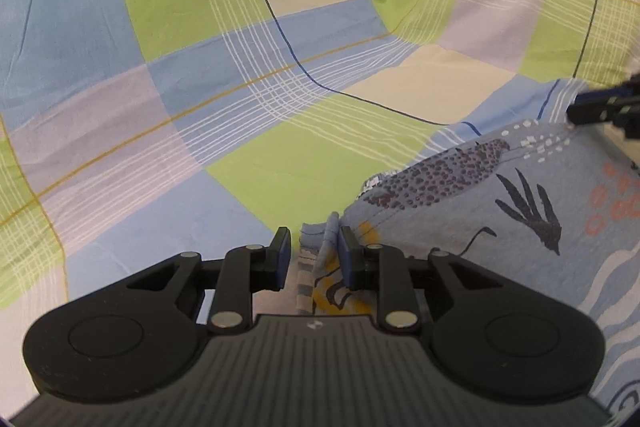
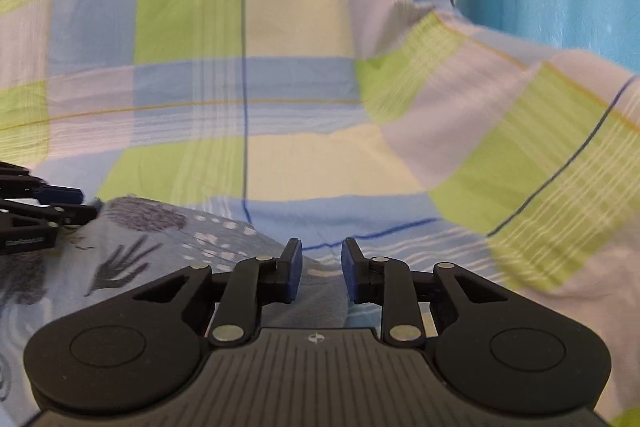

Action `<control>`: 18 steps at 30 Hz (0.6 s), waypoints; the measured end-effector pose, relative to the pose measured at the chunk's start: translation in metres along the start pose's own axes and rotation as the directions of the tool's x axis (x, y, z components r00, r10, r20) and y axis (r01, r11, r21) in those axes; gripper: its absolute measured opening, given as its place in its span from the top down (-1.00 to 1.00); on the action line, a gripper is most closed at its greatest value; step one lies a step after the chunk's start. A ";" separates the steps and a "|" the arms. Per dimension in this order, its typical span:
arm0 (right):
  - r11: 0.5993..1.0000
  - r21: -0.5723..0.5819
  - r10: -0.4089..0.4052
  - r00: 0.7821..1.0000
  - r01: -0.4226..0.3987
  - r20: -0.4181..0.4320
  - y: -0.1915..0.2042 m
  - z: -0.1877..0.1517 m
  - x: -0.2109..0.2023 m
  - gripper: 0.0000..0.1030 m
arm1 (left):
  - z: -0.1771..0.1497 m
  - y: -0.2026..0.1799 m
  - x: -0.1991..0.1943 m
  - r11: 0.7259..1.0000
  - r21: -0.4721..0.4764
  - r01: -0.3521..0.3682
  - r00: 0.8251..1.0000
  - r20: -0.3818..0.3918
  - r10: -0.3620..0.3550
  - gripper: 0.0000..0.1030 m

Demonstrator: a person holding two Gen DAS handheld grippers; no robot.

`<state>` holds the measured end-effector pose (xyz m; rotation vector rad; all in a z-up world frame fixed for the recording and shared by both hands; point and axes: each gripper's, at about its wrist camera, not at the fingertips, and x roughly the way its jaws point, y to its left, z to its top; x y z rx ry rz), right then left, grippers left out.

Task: Fold clothes

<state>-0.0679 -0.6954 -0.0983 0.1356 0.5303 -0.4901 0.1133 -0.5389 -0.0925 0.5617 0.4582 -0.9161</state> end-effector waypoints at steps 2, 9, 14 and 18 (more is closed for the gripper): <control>0.999 -0.026 0.029 1.000 -0.029 0.012 0.007 0.001 -0.015 0.48 | 0.002 -0.001 -0.008 1.000 0.015 -0.014 1.000 -0.005 0.014 0.57; 0.988 -0.029 0.152 0.988 -0.153 -0.021 0.034 -0.004 -0.049 0.48 | 0.006 -0.008 -0.041 1.000 0.029 0.009 1.000 0.005 -0.010 0.57; 0.980 -0.006 0.197 0.975 -0.199 -0.098 0.047 -0.020 -0.057 0.47 | 0.002 -0.022 -0.051 0.997 0.067 0.046 0.999 -0.018 -0.045 0.57; 0.977 -0.038 0.198 0.963 -0.208 -0.181 0.058 -0.036 -0.053 0.33 | 0.001 -0.026 -0.053 0.994 0.095 0.047 0.999 -0.032 -0.044 0.57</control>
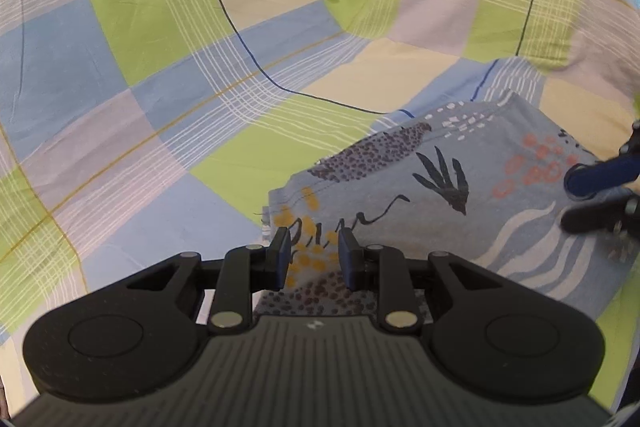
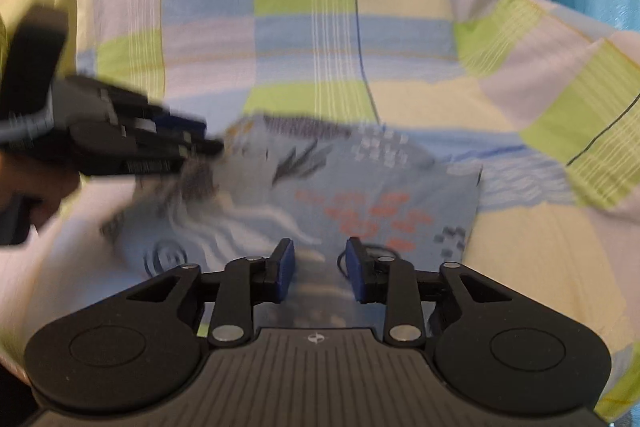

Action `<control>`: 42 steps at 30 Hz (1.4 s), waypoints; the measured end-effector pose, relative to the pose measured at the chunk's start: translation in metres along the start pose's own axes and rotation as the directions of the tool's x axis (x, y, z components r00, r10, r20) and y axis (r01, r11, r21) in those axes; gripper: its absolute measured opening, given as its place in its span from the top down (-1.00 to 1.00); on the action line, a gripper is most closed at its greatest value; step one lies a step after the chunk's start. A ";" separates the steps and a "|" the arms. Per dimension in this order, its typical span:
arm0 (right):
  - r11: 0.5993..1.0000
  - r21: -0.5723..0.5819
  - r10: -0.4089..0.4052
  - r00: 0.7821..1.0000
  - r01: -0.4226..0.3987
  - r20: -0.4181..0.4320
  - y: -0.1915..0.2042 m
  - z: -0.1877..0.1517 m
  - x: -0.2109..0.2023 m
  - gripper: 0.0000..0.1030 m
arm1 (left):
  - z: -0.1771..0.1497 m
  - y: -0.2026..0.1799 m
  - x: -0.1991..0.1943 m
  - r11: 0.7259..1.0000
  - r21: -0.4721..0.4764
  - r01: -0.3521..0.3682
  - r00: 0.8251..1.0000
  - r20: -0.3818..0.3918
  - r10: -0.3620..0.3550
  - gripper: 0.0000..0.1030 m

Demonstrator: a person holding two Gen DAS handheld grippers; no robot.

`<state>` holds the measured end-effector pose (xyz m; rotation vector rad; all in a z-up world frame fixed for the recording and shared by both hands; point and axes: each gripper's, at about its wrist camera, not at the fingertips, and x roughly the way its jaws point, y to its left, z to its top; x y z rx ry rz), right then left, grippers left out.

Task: Fold clothes

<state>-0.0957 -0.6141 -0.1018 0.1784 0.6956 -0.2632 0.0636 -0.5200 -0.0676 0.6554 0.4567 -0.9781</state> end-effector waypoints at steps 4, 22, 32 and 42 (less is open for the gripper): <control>0.999 -0.009 -0.035 0.999 0.035 0.023 -0.003 0.000 -0.007 0.32 | -0.003 0.003 -0.004 1.000 0.011 -0.013 1.000 -0.002 0.013 0.57; 0.600 -0.765 -0.223 0.968 0.233 0.119 0.099 -0.076 -0.012 -0.21 | -0.077 -0.083 -0.097 0.790 0.612 -0.027 0.978 0.181 -0.108 -0.10; 0.540 -0.776 -0.297 0.936 0.327 0.188 0.083 -0.065 0.013 -0.18 | -0.083 -0.125 -0.056 0.636 0.764 -0.109 0.975 0.206 -0.081 -0.27; 0.526 -0.777 -0.319 0.927 0.347 0.198 0.083 -0.064 0.023 -0.05 | -0.082 -0.103 -0.026 0.608 0.765 -0.211 0.975 0.208 0.076 0.08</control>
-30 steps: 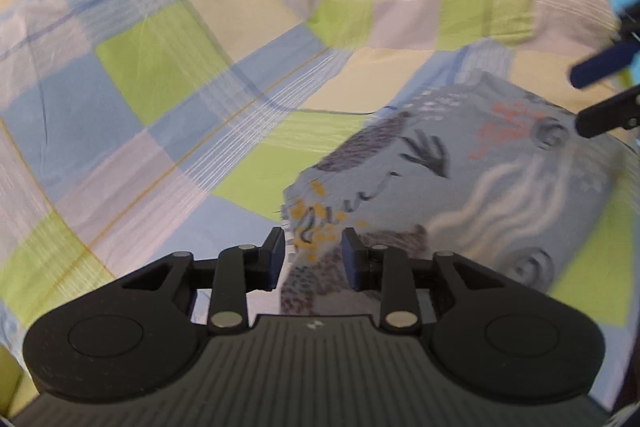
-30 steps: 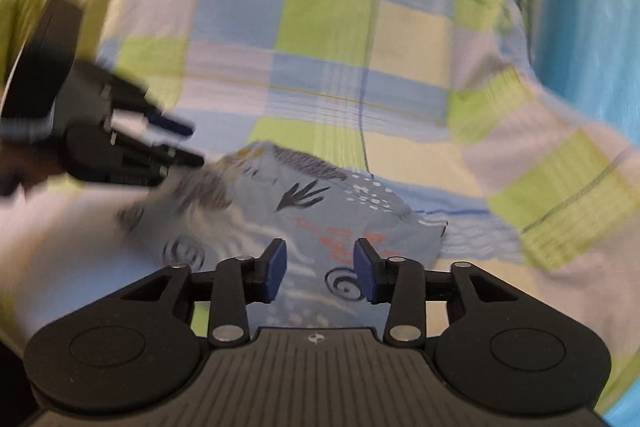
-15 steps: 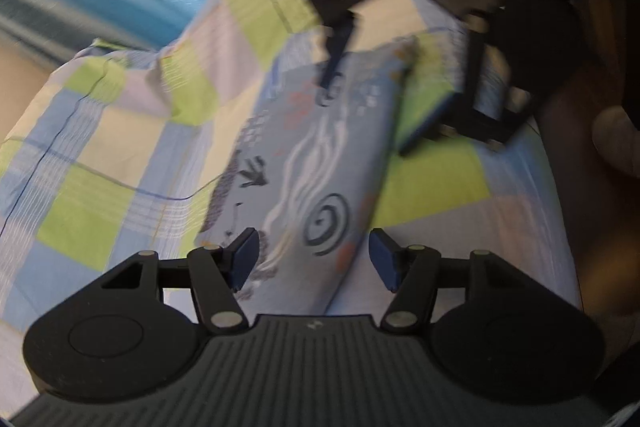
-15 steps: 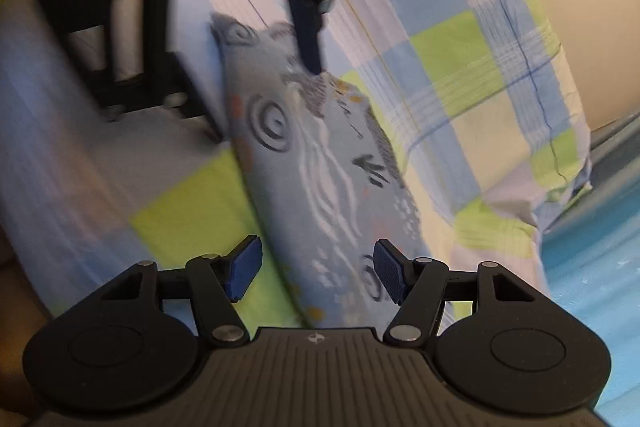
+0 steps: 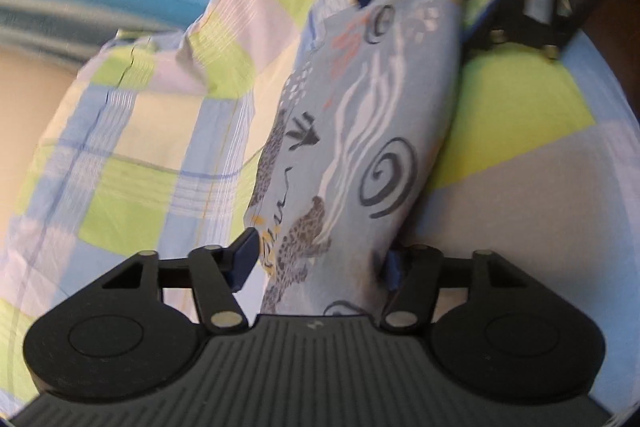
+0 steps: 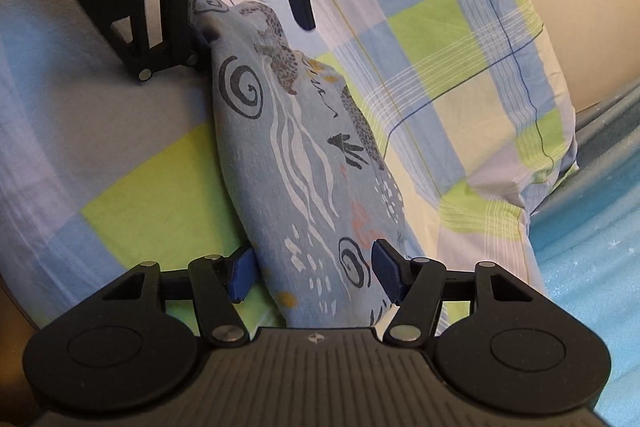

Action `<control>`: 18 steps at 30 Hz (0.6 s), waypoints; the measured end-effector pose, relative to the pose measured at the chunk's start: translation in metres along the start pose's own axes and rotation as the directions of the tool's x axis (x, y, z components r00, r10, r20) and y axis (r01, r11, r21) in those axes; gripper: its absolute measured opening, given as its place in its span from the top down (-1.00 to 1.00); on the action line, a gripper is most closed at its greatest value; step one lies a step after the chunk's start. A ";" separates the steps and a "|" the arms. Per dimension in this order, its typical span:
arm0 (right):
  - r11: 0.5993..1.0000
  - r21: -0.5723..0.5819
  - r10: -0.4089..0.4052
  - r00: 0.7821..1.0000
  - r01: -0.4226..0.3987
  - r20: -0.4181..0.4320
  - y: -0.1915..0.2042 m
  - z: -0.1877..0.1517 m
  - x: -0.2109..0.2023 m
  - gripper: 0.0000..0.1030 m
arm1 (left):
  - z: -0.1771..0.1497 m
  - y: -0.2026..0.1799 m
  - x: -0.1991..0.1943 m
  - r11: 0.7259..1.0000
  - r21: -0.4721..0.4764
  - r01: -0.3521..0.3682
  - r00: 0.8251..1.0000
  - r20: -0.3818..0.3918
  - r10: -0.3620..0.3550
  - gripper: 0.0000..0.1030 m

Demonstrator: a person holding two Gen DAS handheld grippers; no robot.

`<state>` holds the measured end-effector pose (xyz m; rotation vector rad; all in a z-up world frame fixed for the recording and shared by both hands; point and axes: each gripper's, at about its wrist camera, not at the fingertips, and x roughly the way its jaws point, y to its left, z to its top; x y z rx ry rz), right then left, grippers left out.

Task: Fold clothes
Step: 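Grasp the folded garment end with the left gripper while the right gripper grasps it and lift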

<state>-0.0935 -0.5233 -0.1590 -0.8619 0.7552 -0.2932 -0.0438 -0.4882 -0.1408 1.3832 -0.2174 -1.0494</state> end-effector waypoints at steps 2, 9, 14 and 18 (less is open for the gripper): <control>1.000 -0.008 0.007 1.000 -0.007 -0.001 0.002 0.002 0.002 0.08 | 0.004 -0.002 0.002 1.000 0.007 0.018 1.000 -0.004 -0.018 0.29; 0.999 0.020 0.045 0.999 -0.045 0.009 0.009 -0.002 0.004 0.49 | 0.007 0.001 0.006 0.993 -0.061 0.100 0.995 -0.020 -0.101 0.83; 0.998 0.038 0.050 0.999 -0.050 0.000 0.009 0.000 0.002 0.52 | 0.008 0.005 0.009 0.991 -0.081 0.108 0.994 -0.020 -0.109 0.83; 0.998 0.043 0.049 0.999 -0.049 0.000 0.010 -0.001 0.002 0.52 | 0.008 0.006 0.011 0.991 -0.079 0.107 0.994 -0.019 -0.109 0.84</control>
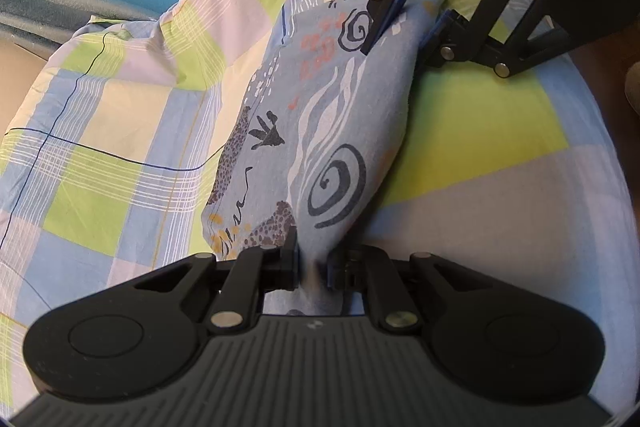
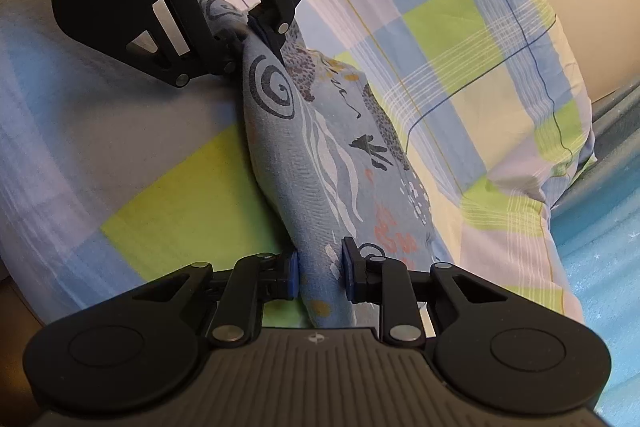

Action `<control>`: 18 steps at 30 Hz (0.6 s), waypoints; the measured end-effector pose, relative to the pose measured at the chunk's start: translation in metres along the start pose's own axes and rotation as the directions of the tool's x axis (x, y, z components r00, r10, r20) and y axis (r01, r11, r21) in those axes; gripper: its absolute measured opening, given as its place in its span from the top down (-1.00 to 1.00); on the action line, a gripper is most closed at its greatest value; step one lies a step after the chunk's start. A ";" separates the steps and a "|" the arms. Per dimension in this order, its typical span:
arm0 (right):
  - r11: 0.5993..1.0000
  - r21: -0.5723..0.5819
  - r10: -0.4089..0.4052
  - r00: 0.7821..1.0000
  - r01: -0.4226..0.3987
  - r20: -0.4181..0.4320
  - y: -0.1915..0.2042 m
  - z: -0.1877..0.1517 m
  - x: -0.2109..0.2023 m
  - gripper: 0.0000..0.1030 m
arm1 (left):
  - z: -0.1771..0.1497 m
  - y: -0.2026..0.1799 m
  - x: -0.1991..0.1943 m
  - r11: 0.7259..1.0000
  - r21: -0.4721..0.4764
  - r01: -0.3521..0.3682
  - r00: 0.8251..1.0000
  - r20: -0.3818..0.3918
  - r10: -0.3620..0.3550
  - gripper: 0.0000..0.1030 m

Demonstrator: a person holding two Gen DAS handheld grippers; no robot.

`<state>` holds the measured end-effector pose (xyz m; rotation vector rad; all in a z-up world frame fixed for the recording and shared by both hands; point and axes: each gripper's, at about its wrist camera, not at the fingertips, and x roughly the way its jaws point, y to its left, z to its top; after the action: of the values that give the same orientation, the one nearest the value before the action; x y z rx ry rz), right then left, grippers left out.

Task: Fold clothes
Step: 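Grasp the folded garment end with the left gripper while the right gripper grasps it and lift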

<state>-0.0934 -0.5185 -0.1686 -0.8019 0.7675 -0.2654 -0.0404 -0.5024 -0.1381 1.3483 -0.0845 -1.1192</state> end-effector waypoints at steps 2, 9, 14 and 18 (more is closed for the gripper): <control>1.000 -0.001 -0.002 1.000 0.002 0.001 0.001 0.000 0.000 0.52 | -0.001 -0.002 -0.002 1.000 0.003 0.000 1.000 0.001 0.000 0.84; 0.999 0.037 -0.013 1.000 0.012 0.021 -0.007 0.001 -0.005 0.71 | -0.004 -0.002 -0.007 0.999 0.014 -0.040 0.999 0.012 0.040 0.86; 0.994 0.050 -0.096 0.993 0.093 0.062 -0.021 0.004 -0.035 0.74 | 0.004 0.009 -0.032 0.989 0.006 -0.146 0.987 0.068 0.145 0.87; 0.990 0.050 -0.131 0.990 0.129 0.048 -0.031 -0.007 -0.070 0.75 | 0.023 0.004 -0.062 0.982 0.044 -0.182 0.976 0.132 0.175 0.87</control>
<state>-0.1456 -0.5092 -0.1126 -0.8129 0.6601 -0.3769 -0.0846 -0.4783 -0.0949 1.2907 -0.3269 -1.0561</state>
